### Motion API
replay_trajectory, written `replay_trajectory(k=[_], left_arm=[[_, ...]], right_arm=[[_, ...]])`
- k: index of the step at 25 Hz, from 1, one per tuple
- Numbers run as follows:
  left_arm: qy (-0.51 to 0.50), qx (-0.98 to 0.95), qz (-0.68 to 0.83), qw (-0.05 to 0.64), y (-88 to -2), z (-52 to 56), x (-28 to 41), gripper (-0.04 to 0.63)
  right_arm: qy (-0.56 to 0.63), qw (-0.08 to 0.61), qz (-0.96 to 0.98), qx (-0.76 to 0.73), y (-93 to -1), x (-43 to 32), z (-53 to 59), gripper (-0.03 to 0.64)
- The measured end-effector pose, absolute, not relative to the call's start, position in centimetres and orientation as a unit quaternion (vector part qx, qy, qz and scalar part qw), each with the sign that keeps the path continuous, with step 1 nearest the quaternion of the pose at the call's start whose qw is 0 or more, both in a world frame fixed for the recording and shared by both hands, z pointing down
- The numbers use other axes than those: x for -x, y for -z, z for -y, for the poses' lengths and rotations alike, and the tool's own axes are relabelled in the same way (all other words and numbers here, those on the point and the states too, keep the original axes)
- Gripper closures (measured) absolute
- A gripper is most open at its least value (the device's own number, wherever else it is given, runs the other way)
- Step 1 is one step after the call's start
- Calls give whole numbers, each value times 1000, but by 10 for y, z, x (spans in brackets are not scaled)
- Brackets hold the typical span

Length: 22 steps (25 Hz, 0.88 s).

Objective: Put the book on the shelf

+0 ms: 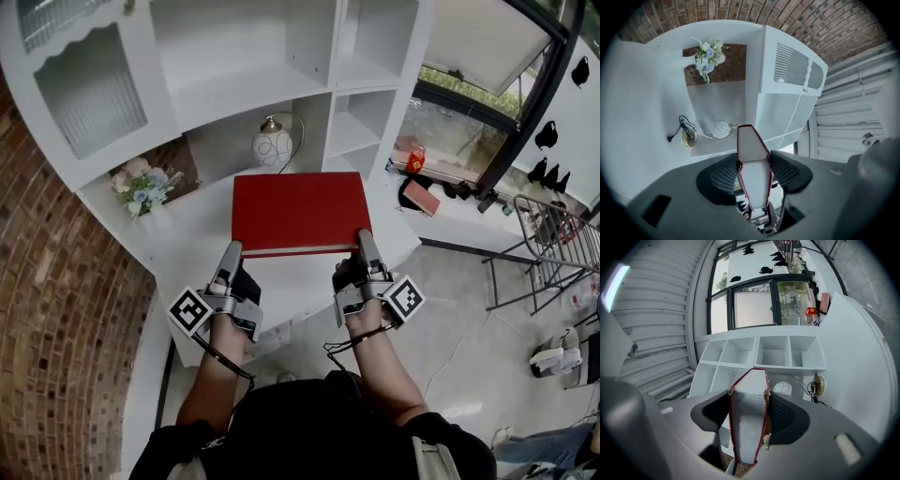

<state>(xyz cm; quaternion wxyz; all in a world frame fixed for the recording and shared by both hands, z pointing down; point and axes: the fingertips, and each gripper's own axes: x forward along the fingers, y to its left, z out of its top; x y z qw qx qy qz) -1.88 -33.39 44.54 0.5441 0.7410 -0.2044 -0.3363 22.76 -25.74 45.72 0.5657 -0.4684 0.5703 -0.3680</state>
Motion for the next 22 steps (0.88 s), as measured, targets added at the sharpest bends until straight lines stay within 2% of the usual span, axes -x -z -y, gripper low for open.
replay_trajectory(k=[22], left_arm=[[429, -730, 289, 448, -400, 371, -14, 364]], right_arm=[[412, 518, -666, 343, -407, -271, 370, 354]])
